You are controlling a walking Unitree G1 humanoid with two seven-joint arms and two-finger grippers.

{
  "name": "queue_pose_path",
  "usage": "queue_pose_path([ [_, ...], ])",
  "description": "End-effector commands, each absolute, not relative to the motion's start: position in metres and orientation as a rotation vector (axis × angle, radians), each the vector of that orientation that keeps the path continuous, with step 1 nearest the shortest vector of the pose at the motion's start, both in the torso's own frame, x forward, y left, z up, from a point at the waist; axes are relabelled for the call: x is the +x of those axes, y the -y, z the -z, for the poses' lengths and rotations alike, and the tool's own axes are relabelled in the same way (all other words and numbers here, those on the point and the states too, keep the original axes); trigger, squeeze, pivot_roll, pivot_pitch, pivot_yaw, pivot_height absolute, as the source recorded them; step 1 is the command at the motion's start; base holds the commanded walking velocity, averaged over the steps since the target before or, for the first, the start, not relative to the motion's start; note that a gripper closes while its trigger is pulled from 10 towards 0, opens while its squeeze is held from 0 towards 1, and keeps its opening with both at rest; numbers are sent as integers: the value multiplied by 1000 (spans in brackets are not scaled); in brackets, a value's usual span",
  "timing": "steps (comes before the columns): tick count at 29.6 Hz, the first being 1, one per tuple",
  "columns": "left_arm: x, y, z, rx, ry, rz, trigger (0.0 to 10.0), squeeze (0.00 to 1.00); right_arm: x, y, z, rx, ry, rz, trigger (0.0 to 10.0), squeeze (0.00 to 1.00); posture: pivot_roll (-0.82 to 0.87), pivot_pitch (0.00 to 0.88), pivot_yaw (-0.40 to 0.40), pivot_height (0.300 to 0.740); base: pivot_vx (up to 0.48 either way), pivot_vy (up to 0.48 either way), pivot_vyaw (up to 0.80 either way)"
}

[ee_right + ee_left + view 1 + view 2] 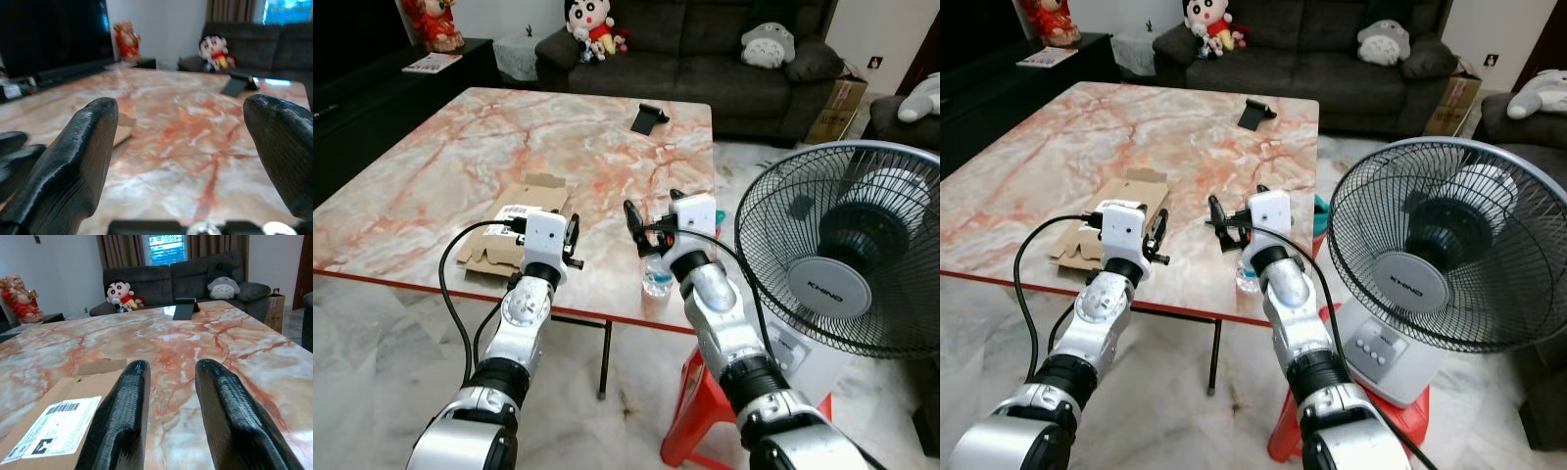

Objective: Picking trash to rubbish bin

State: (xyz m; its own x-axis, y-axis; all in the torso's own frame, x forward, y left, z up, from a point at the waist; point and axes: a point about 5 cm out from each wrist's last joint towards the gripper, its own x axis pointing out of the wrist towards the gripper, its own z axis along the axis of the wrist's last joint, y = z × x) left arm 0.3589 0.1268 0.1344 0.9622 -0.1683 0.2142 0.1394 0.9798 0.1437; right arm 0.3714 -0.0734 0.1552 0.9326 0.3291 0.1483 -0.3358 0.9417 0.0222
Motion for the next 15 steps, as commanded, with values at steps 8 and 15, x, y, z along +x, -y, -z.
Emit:
queue_pose_path([
  [8,355,-126,-135,151,224,188,10000,0,385,79,-159,15,49,-288,10000,0,-9,45,-22,740,0,0,0],
  [15,351,-127,-133,153,215,202,10000,0,385,84,-164,50,68,-287,10000,0,-14,58,-27,740,0,0,0],
])
